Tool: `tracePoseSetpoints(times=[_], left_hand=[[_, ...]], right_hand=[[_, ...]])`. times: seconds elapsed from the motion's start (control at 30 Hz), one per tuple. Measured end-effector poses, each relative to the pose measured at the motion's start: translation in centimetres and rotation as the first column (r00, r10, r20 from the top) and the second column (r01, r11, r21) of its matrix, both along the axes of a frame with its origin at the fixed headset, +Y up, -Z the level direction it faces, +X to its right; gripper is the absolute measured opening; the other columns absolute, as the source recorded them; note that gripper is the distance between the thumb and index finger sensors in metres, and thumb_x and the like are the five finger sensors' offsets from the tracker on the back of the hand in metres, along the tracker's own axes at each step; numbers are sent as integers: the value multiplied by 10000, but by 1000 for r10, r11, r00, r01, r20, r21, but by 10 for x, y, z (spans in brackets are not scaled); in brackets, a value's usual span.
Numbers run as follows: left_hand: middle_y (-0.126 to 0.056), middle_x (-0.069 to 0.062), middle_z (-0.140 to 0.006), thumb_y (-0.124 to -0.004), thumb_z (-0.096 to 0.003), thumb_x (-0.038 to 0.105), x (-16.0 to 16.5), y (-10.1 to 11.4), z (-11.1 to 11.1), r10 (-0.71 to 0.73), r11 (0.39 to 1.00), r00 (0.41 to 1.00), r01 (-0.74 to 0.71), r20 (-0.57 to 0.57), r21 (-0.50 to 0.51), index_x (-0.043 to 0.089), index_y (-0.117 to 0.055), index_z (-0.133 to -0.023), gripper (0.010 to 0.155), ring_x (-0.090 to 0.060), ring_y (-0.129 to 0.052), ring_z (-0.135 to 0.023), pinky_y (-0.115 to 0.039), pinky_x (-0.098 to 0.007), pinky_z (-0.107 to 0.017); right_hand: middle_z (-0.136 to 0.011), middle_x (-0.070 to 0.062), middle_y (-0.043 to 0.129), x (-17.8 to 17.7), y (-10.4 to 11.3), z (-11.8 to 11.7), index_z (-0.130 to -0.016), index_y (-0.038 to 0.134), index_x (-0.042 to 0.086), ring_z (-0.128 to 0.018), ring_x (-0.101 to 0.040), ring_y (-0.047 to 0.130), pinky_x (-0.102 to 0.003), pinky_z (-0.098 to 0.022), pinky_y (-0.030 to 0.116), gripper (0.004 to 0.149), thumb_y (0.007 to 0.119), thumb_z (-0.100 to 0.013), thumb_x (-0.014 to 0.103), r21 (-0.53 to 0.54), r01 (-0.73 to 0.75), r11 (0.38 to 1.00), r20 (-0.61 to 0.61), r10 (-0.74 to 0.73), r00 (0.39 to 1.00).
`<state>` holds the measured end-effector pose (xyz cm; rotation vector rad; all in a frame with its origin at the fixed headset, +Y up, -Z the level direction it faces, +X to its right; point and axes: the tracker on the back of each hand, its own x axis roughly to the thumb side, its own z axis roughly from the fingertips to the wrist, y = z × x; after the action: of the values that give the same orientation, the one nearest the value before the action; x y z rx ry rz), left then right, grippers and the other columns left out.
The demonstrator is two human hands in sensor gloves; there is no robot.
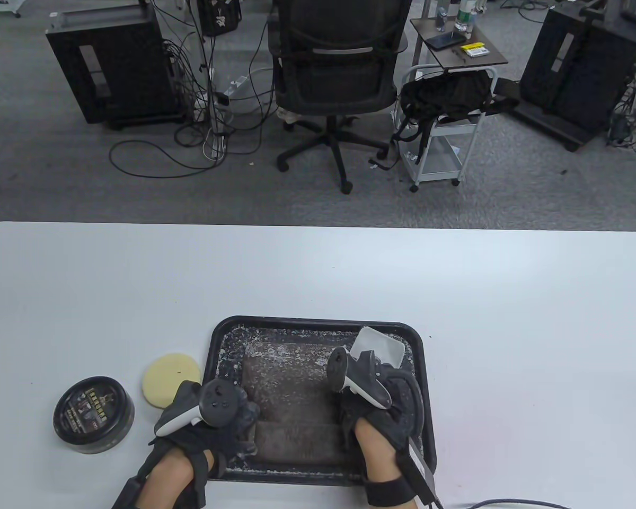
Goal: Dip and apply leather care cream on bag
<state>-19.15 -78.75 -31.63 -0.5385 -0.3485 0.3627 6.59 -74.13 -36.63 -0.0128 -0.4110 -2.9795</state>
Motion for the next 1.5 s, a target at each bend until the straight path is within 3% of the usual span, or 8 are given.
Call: tracePoseSetpoints(times=[0.53,0.7,0.87,0.97,1.1,1.23,1.5], left_hand=[[-262,-1,-1107,-763,-429,521,-3,0,-1,62,995,998,-64,-27,-74,286,-483,-1020,695,-324,-232,-1036,-89,-520,-686],[-212,-30,-1108,-732,-441,544,-4,-1,-2,120,984,991,-127,-56,-126,220,-216,-1039,854,-323,-184,-1031,-34,-506,-664],[-260,-33,-1111,-753,-435,551,-6,1,-4,134,984,988,-141,-74,-104,224,36,-946,996,-324,-234,-1033,-64,-506,-675],[-275,-30,-1108,-774,-427,542,-7,0,-4,132,986,988,-140,-83,-90,223,94,-909,1043,-322,-256,-1032,-77,-506,-683],[-283,-40,-1096,-782,-422,546,-7,0,-5,118,989,990,-124,-79,-77,219,111,-899,1064,-322,-269,-1030,-88,-506,-688],[-292,-48,-1083,-786,-418,548,-7,0,-4,113,990,990,-119,-82,-75,217,108,-899,1068,-318,-275,-1030,-89,-497,-692],[-257,-2,-1090,-764,-429,549,-6,-1,-3,56,996,997,-60,-56,-72,252,75,-925,1019,-290,-250,-1037,-85,-486,-694]], right_hand=[[-1072,-217,576,-73,-9,13,-1049,610,142,-963,-476,645,-605,-709,547,591,694,-467,203,24,-6,1000,-215,11,976],[-1089,-188,568,-95,-12,16,-1057,597,162,-982,-451,630,-596,-721,528,594,689,-472,207,27,18,999,-281,-10,960],[-1095,-178,562,-111,-14,20,-1062,584,165,-989,-442,630,-591,-726,521,600,687,-473,206,48,43,998,-341,-24,940],[-1103,-159,558,-117,-12,22,-1063,584,188,-1000,-425,625,-583,-736,504,599,688,-473,210,49,87,995,-372,-63,926],[-1125,-106,535,-127,-13,27,-1064,589,246,-1029,-393,577,-581,-748,451,596,689,-477,211,21,157,987,-445,-131,886],[-1130,-68,527,-129,-14,29,-1054,594,279,-1043,-370,560,-573,-757,432,596,695,-471,205,49,110,993,-489,-72,869],[-1125,-54,527,-117,-12,28,-1038,607,296,-1036,-363,561,-563,-749,453,588,700,-465,197,-33,111,993,-480,-113,870]])
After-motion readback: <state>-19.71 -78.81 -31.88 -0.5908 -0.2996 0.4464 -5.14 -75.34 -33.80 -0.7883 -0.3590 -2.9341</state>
